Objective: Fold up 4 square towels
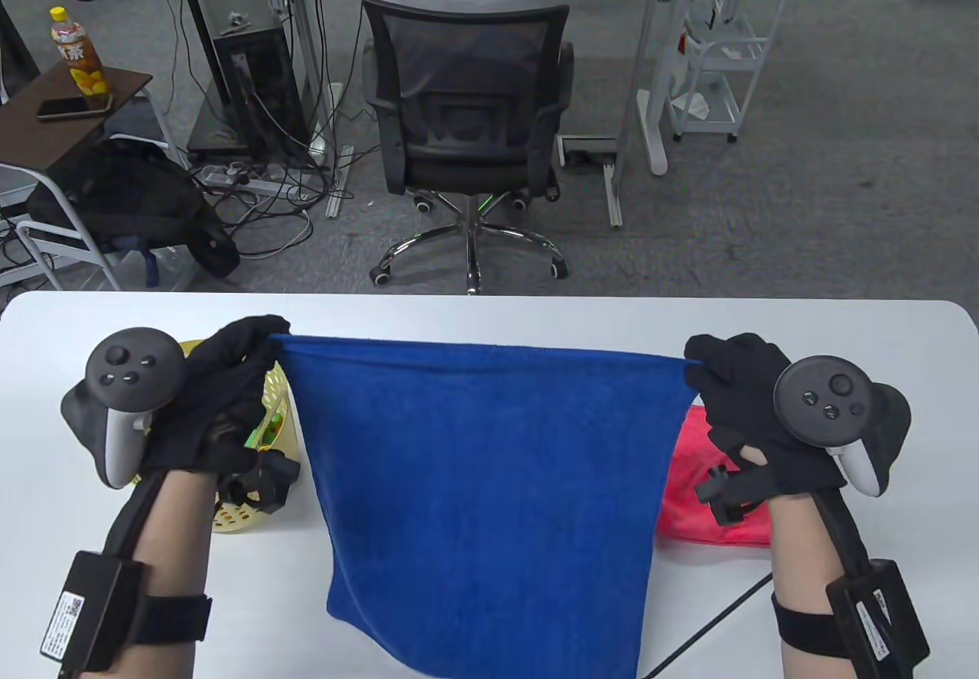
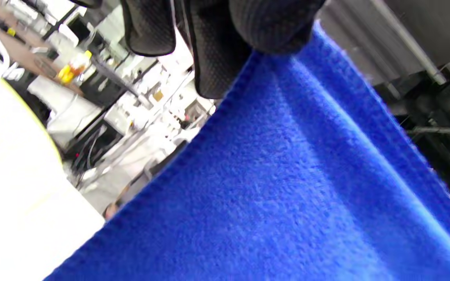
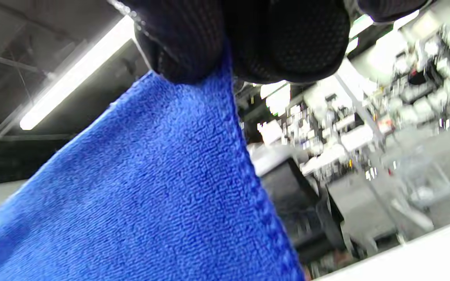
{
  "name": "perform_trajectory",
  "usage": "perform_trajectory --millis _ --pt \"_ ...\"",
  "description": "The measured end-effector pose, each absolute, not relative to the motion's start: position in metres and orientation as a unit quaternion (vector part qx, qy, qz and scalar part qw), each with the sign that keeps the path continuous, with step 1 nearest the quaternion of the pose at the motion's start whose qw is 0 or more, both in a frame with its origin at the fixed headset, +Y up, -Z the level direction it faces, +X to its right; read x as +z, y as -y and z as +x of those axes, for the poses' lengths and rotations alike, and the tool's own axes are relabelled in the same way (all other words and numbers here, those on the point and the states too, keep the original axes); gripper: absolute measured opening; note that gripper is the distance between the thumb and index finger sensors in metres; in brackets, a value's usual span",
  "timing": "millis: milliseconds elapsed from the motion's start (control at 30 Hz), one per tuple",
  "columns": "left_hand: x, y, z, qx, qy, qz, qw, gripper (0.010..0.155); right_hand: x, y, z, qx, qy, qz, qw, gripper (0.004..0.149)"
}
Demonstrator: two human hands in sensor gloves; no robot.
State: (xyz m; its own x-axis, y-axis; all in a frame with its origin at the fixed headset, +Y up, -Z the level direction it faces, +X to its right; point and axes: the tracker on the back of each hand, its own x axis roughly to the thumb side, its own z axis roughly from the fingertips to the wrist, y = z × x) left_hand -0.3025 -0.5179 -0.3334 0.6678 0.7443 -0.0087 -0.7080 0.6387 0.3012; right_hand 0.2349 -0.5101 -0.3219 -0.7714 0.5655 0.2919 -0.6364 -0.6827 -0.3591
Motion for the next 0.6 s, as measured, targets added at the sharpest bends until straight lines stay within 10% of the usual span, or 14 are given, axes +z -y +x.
perform_trajectory --millis 267,600 --pt "-0.271 0.483 -0.312 0.447 0.08 0.22 0.863 0.04 -0.265 0.497 0.242 0.867 0.332 0.142 0.344 0.039" --pt "-0.173 0.662 -0.303 0.258 0.066 0.008 0.964 0.04 -0.21 0.669 0.239 0.954 0.064 0.213 0.2 0.04"
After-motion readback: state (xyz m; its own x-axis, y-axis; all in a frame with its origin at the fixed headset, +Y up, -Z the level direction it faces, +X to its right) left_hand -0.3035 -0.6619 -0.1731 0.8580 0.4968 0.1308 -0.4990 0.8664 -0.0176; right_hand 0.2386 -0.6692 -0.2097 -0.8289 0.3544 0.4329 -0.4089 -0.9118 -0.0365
